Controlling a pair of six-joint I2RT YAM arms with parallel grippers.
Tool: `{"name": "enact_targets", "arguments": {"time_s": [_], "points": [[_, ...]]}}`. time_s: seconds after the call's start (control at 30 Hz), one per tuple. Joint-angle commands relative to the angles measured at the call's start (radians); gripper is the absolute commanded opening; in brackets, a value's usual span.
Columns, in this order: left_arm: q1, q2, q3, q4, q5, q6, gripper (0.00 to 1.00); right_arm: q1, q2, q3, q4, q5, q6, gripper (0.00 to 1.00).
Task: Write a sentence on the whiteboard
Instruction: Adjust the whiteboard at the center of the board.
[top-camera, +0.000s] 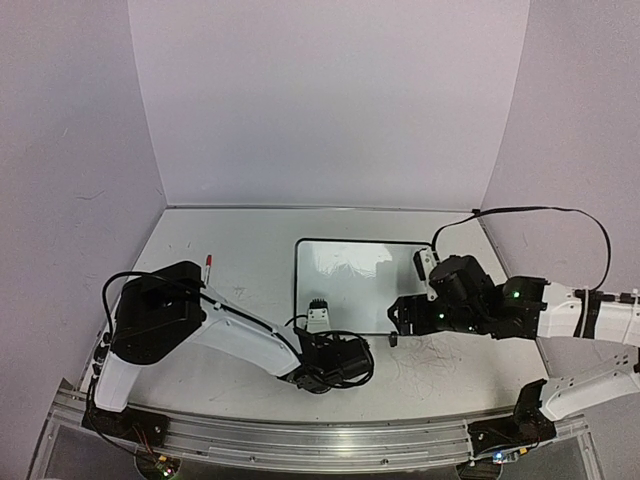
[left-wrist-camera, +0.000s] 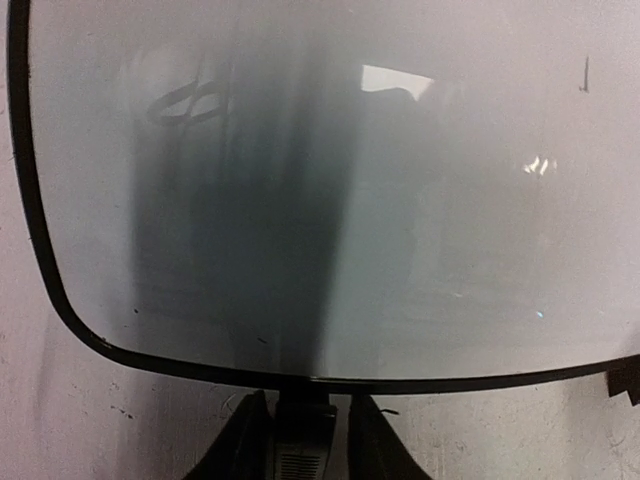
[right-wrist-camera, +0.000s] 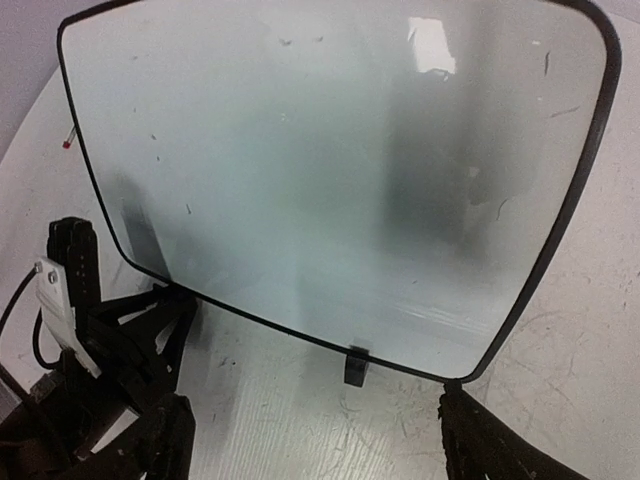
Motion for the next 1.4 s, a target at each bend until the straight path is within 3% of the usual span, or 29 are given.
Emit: {"name": "enact_targets", "arguments": {"time_s": [0.0, 0.13, 0.3, 0.6, 0.8, 1.37], "points": [[-0.008, -0.09, -0.047, -0.004, 0.056, 0.026, 0.41, 0.05, 0.038, -0.051, 0.033, 0.037, 0.117, 0.78], [-0.016, -0.188, -0.126, 0.037, 0.101, 0.094, 0.62, 0.076, 0.078, -0.096, 0.081, 0.024, 0.156, 0.75], [-0.021, -0.31, -0.249, 0.137, 0.199, 0.167, 0.75, 0.082, 0.139, -0.12, 0.135, 0.043, 0.18, 0.7], [-0.023, -0.645, -0.511, 0.375, 0.288, 0.285, 0.85, 0.085, 0.247, -0.155, 0.269, 0.139, 0.244, 0.57], [-0.022, -0.804, -0.587, 0.389, 0.244, 0.344, 0.87, 0.086, 0.359, -0.119, 0.304, 0.131, 0.23, 0.55], [-0.021, -0.96, -0.661, 0.39, 0.211, 0.405, 0.88, 0.081, 0.426, -0.136, 0.316, 0.349, 0.363, 0.38]]}}
